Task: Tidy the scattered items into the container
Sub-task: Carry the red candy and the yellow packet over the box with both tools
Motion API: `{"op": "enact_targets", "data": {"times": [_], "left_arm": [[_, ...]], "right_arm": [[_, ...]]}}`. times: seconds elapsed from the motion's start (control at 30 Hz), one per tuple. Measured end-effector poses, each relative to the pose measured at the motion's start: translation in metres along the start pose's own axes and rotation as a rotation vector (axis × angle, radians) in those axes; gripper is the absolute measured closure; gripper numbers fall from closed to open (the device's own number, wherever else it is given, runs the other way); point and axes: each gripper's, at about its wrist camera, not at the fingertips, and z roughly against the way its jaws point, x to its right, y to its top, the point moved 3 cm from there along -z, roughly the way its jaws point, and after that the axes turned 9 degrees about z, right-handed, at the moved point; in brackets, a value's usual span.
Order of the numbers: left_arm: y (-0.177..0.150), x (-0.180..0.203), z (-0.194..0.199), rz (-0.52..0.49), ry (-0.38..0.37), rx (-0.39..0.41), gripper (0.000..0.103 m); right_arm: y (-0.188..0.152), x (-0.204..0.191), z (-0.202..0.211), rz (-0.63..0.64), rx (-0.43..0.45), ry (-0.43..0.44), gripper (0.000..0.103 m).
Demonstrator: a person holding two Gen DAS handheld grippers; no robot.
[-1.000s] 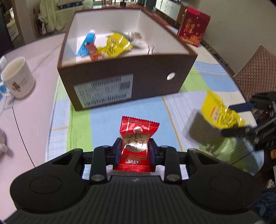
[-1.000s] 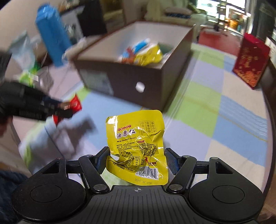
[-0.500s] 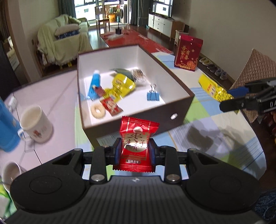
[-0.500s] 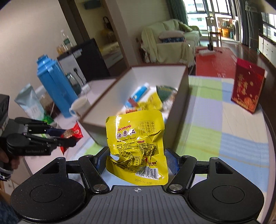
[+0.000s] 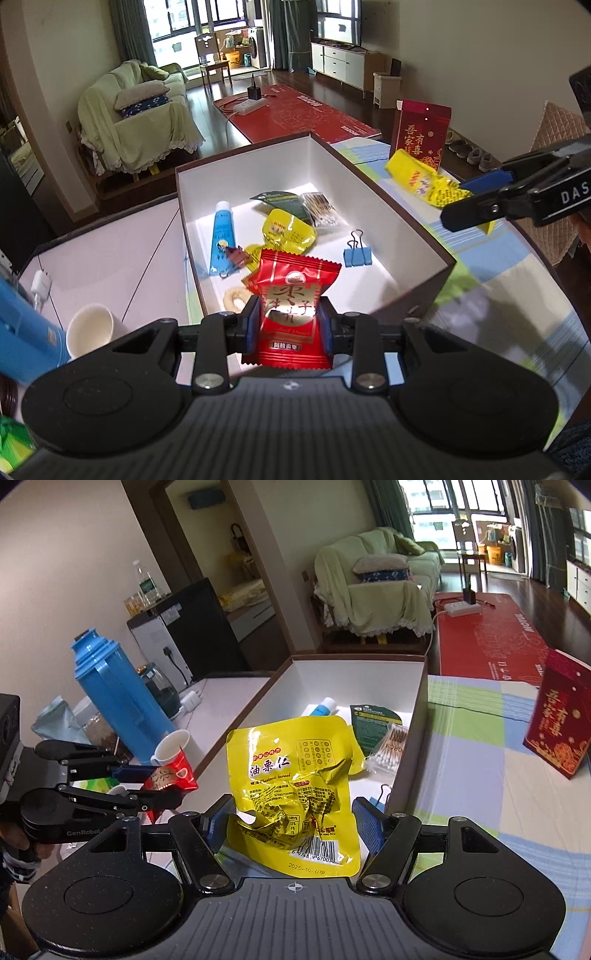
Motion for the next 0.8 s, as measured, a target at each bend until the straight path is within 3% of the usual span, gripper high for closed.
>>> {"op": "enact_targets", "data": {"times": [0.8], "left_arm": [[0.038,-0.035,-0.063,-0.010,0.015,-0.058,0.076]], "right_arm": [[0.029,0.016,-0.111,0.275,-0.214,-0.013,0.035]]}}
